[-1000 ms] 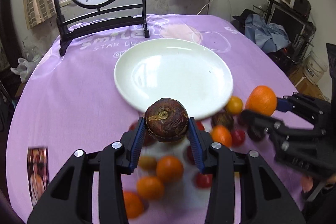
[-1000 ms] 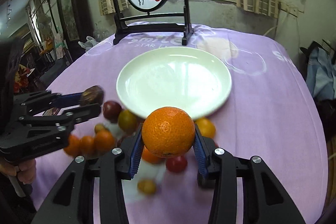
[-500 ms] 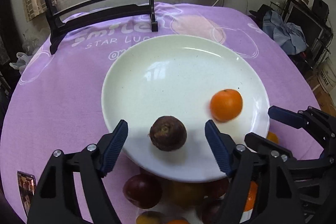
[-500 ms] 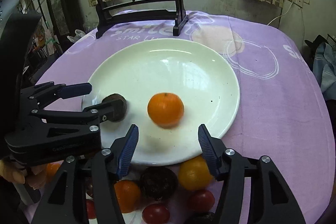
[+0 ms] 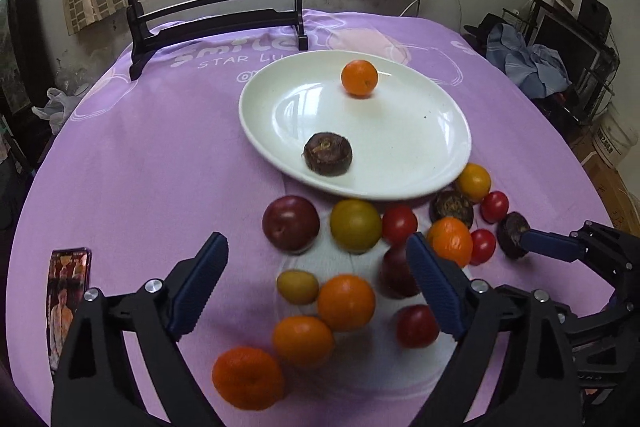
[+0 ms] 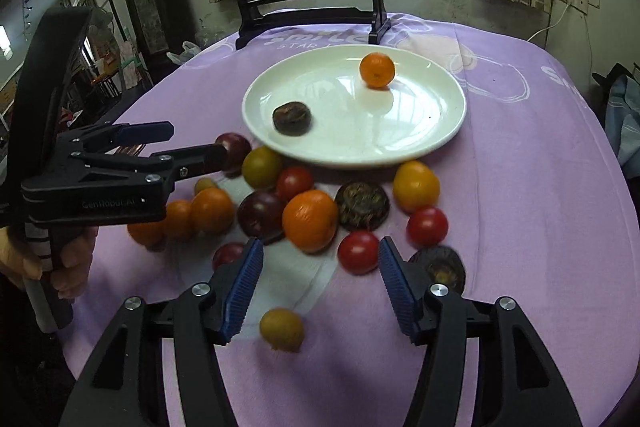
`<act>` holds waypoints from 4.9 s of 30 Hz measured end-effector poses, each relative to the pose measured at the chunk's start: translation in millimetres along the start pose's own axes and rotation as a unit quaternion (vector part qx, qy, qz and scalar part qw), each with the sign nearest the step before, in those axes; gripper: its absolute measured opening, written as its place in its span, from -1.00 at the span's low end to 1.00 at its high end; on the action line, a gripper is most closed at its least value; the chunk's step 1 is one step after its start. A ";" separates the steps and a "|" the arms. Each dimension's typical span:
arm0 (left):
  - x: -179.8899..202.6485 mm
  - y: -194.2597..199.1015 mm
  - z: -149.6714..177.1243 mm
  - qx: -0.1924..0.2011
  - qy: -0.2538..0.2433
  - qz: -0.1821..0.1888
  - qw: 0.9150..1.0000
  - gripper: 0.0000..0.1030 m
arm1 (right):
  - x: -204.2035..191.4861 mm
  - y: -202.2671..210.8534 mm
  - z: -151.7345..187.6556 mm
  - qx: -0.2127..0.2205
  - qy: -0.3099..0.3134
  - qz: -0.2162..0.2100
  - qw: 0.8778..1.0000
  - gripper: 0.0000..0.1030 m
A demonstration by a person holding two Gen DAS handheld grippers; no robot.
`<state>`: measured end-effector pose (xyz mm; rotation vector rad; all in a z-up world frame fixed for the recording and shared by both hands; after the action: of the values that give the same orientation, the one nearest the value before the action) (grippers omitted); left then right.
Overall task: Organize fruits
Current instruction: 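Grasp the tangerine with the left tool while the right tool grasps the small yellow fruit, then place the tangerine on the white plate with the left tool while the right tool places the yellow fruit there, then grasp the dark purple round fruit with the right tool while the left tool grasps an orange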
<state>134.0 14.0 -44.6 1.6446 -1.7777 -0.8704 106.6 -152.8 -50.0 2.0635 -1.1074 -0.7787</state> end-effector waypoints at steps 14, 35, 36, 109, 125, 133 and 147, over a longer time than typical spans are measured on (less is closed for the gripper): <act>-26.3 29.7 71.7 -0.010 0.028 -0.007 1.000 0.75 | -19.2 -21.3 46.5 -0.047 0.013 0.042 0.998 -0.46; -33.0 -2.8 84.5 -0.054 -0.007 -0.010 0.998 -0.19 | -10.6 -1.4 46.0 -0.017 -0.010 0.008 1.000 -0.47; -32.6 -1.5 83.9 -0.056 -0.008 -0.008 0.998 -0.20 | -10.6 0.8 44.8 -0.013 -0.009 0.007 1.000 -0.47; -12.8 -3.1 72.2 -0.054 0.024 -0.004 0.998 0.76 | 53.7 3.7 39.8 0.015 -0.051 0.104 0.993 0.33; -14.3 -19.6 70.6 -0.072 0.027 -0.003 0.997 0.76 | 72.4 -27.5 19.0 -0.016 -0.062 0.135 0.989 0.30; -16.3 -21.0 70.9 -0.075 0.027 -0.008 0.997 0.76 | 79.8 -19.8 19.0 -0.001 -0.103 0.118 0.988 -0.16; -19.1 -31.7 66.9 -0.072 0.014 -0.020 0.997 0.66 | 48.1 -4.4 31.7 0.010 -0.069 0.079 0.994 -0.16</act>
<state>104.2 37.7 -110.8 1.5970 -1.6293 -0.9661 107.3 -201.1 -81.7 1.9334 -1.3415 -0.8447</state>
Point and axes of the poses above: each gripper's, at about its wrist camera, not at the fingertips, and y roughly against the way its jaws point, x to its right, z to its underside, the point moved 7 cm from there along -y, roughly the way its jaws point, and after that the axes turned 5 degrees about -y, right-handed, at the moved point
